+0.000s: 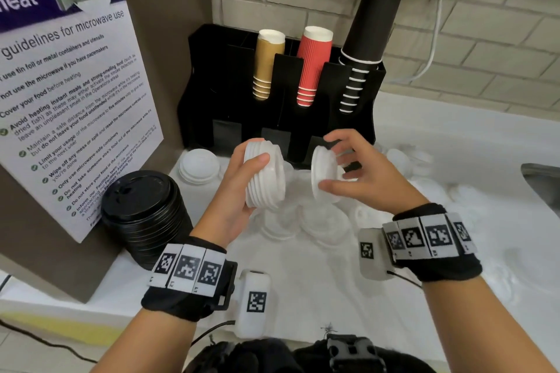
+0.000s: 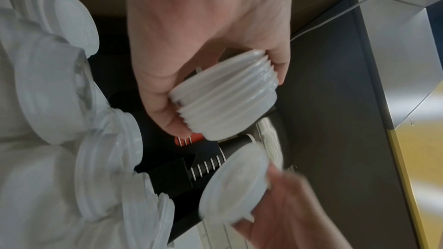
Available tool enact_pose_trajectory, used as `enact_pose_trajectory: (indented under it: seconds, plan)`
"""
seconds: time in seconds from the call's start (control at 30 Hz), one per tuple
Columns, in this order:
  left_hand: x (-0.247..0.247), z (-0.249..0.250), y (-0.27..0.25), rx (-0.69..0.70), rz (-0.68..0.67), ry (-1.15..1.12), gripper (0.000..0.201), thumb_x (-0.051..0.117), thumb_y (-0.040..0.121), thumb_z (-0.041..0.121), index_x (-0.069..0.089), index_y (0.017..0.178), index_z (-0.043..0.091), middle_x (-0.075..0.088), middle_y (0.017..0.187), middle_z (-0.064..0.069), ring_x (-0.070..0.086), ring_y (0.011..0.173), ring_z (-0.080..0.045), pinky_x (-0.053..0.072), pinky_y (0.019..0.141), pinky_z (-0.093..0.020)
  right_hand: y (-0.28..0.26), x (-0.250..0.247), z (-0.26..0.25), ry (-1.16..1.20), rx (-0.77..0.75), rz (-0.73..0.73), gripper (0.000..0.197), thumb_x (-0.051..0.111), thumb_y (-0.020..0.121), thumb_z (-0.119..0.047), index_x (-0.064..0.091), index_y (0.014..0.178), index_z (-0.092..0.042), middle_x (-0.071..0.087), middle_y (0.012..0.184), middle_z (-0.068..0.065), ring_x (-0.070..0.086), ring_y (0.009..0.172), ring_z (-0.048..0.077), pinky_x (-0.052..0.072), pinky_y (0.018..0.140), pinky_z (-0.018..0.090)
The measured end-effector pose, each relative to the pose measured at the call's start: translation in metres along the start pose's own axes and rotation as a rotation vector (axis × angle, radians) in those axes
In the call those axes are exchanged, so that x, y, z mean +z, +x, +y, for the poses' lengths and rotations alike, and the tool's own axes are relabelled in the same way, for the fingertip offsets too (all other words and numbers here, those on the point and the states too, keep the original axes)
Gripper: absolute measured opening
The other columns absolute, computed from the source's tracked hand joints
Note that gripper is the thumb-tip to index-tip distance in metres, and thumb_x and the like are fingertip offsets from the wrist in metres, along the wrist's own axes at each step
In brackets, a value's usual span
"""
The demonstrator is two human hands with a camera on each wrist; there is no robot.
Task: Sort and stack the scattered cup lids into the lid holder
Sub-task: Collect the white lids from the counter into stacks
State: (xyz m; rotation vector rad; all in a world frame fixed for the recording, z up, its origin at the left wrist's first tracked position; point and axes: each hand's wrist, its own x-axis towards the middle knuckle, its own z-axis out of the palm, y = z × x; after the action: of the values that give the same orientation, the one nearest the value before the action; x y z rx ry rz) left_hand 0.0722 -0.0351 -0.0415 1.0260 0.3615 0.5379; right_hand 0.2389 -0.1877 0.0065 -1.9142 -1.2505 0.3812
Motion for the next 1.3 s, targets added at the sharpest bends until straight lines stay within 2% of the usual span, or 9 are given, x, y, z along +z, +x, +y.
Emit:
enact_pose_trajectory:
  seconds: [0.2, 0.33, 0.73, 0.87, 0.93, 1.0, 1.13, 1.23, 1.3]
  plan:
    - [0.009, -0.002, -0.004, 0.022, -0.027, 0.028, 0.048, 0.066, 0.075, 0.04, 0.056, 0.122, 0.037, 0.064, 0.116, 0.004, 0.061, 0.109, -0.019, 0.052, 0.079, -0.034, -0.017, 0.047, -0.023, 0.425, 0.04, 0.081, 0.058, 0.077, 0.064, -0.04, 0.054, 0.117, -0.034, 0.054, 0.098, -0.023, 0.057, 0.102, 0.016, 0.052, 0.09, 0.05]
    - [0.01, -0.002, -0.006, 0.031, -0.084, 0.061, 0.058, 0.07, 0.07, 0.045, 0.055, 0.125, 0.037, 0.065, 0.118, 0.001, 0.065, 0.107, -0.02, 0.056, 0.076, -0.033, -0.02, 0.06, -0.026, 0.464, 0.057, 0.13, 0.053, 0.073, 0.071, -0.031, 0.052, 0.12, -0.029, 0.055, 0.108, -0.011, 0.058, 0.104, 0.018, 0.052, 0.089, 0.053]
    - [0.013, 0.0, -0.013, 0.03, -0.137, 0.106, 0.059, 0.069, 0.071, 0.045, 0.055, 0.127, 0.038, 0.064, 0.122, -0.003, 0.064, 0.11, -0.023, 0.056, 0.076, -0.032, -0.023, 0.061, -0.028, 0.503, -0.065, 0.143, 0.047, 0.072, 0.081, -0.004, 0.053, 0.122, -0.017, 0.054, 0.124, 0.006, 0.054, 0.112, 0.021, 0.05, 0.077, 0.016]
    - [0.01, 0.002, -0.013, 0.039, -0.109, 0.082, 0.057, 0.071, 0.071, 0.04, 0.055, 0.126, 0.037, 0.062, 0.122, -0.003, 0.064, 0.105, -0.021, 0.056, 0.073, -0.032, -0.016, 0.06, -0.031, 0.49, -0.029, 0.1, 0.051, 0.073, 0.078, -0.029, 0.052, 0.124, -0.021, 0.057, 0.12, 0.0, 0.057, 0.11, 0.014, 0.054, 0.08, 0.022]
    - [0.006, 0.009, -0.01, 0.085, -0.035, 0.041, 0.052, 0.069, 0.072, 0.035, 0.055, 0.122, 0.035, 0.062, 0.12, 0.002, 0.063, 0.105, -0.018, 0.055, 0.072, -0.03, -0.009, 0.058, -0.03, 0.394, 0.023, 0.095, 0.036, 0.064, 0.085, -0.039, 0.058, 0.117, -0.024, 0.06, 0.112, -0.006, 0.059, 0.101, 0.006, 0.052, 0.084, 0.023]
    - [-0.001, 0.019, -0.007, 0.143, 0.039, -0.003, 0.048, 0.067, 0.073, 0.033, 0.055, 0.119, 0.034, 0.062, 0.115, 0.006, 0.062, 0.102, -0.013, 0.053, 0.072, -0.029, -0.003, 0.055, -0.025, 0.023, -0.006, -0.036, 0.019, 0.056, 0.094, -0.032, 0.065, 0.107, -0.021, 0.062, 0.1, -0.005, 0.055, 0.086, 0.004, 0.045, 0.078, 0.018]
    - [-0.01, 0.032, -0.006, 0.185, 0.068, -0.028, 0.044, 0.061, 0.078, 0.03, 0.053, 0.121, 0.031, 0.06, 0.112, 0.006, 0.061, 0.1, -0.012, 0.052, 0.076, -0.032, -0.006, 0.07, -0.013, -0.692, 0.045, -0.576, 0.044, 0.056, 0.091, -0.043, 0.051, 0.129, -0.023, 0.056, 0.098, -0.001, 0.054, 0.089, 0.016, 0.042, 0.074, 0.029]
    - [-0.009, 0.034, -0.008, 0.19, 0.058, -0.011, 0.045, 0.06, 0.078, 0.03, 0.052, 0.122, 0.032, 0.059, 0.113, 0.005, 0.061, 0.099, -0.012, 0.053, 0.072, -0.028, -0.01, 0.084, -0.007, -0.82, 0.041, -0.649, 0.057, 0.06, 0.087, -0.044, 0.042, 0.135, -0.019, 0.054, 0.12, 0.005, 0.055, 0.105, 0.026, 0.045, 0.078, 0.033]
    - [-0.01, 0.035, -0.009, 0.189, 0.059, -0.006, 0.046, 0.06, 0.078, 0.031, 0.051, 0.123, 0.031, 0.059, 0.114, 0.006, 0.061, 0.099, -0.011, 0.054, 0.071, -0.027, -0.013, 0.088, -0.007, -0.812, 0.024, -0.661, 0.052, 0.064, 0.084, -0.041, 0.046, 0.127, -0.017, 0.051, 0.116, 0.004, 0.055, 0.102, 0.026, 0.045, 0.075, 0.034]
